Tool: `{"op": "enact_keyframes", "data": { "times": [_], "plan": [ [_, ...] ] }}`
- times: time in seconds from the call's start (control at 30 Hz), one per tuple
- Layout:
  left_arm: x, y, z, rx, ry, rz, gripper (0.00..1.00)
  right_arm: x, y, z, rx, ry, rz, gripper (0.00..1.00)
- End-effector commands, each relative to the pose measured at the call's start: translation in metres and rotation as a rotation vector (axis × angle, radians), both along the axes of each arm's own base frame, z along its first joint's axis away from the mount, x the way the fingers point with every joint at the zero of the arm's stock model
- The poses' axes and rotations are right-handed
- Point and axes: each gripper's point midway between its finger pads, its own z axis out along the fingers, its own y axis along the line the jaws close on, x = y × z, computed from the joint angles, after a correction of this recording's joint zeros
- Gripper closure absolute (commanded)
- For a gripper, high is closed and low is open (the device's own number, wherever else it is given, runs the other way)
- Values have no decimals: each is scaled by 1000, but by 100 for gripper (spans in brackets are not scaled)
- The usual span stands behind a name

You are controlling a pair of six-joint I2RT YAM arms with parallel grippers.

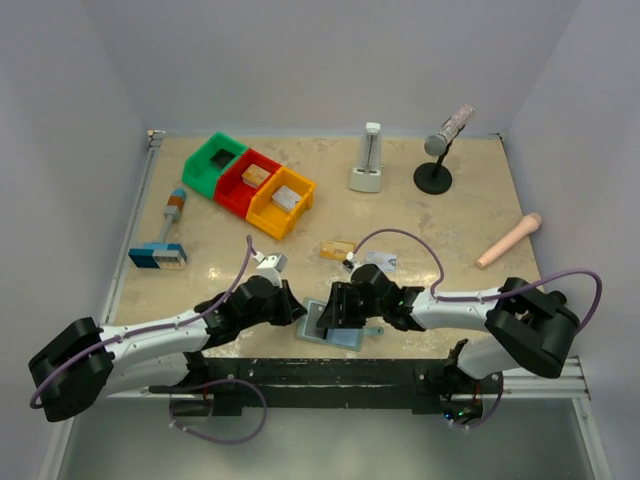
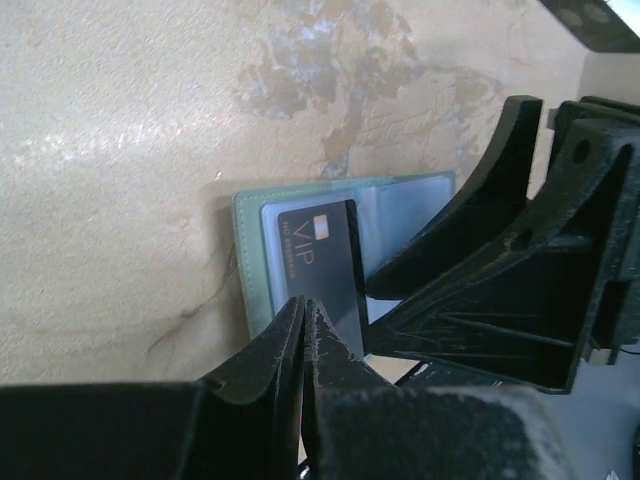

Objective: Take the credit cards out of the card holder
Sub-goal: Remove the credit card from the card holder.

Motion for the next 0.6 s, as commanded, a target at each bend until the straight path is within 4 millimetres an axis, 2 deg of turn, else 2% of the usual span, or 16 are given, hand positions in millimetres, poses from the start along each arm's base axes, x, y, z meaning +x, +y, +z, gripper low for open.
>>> {"op": "enact_keyframes", "data": {
  "times": [0.0, 0.17, 0.47, 0.57],
  "plan": [
    [15, -21, 40, -97, -93, -29, 93, 6, 1, 4, 21, -27, -40, 52],
    [15, -25, 41, -103, -92, -42, 94, 5, -2, -2, 1, -14, -48, 52],
    [10, -22, -4, -24, -11, -41, 98, 5, -5, -4, -5, -11, -66, 51],
    [7, -18, -12, -11, 4, -38, 99, 6, -5, -4, -6, -12, -67, 51]
  ]
}}
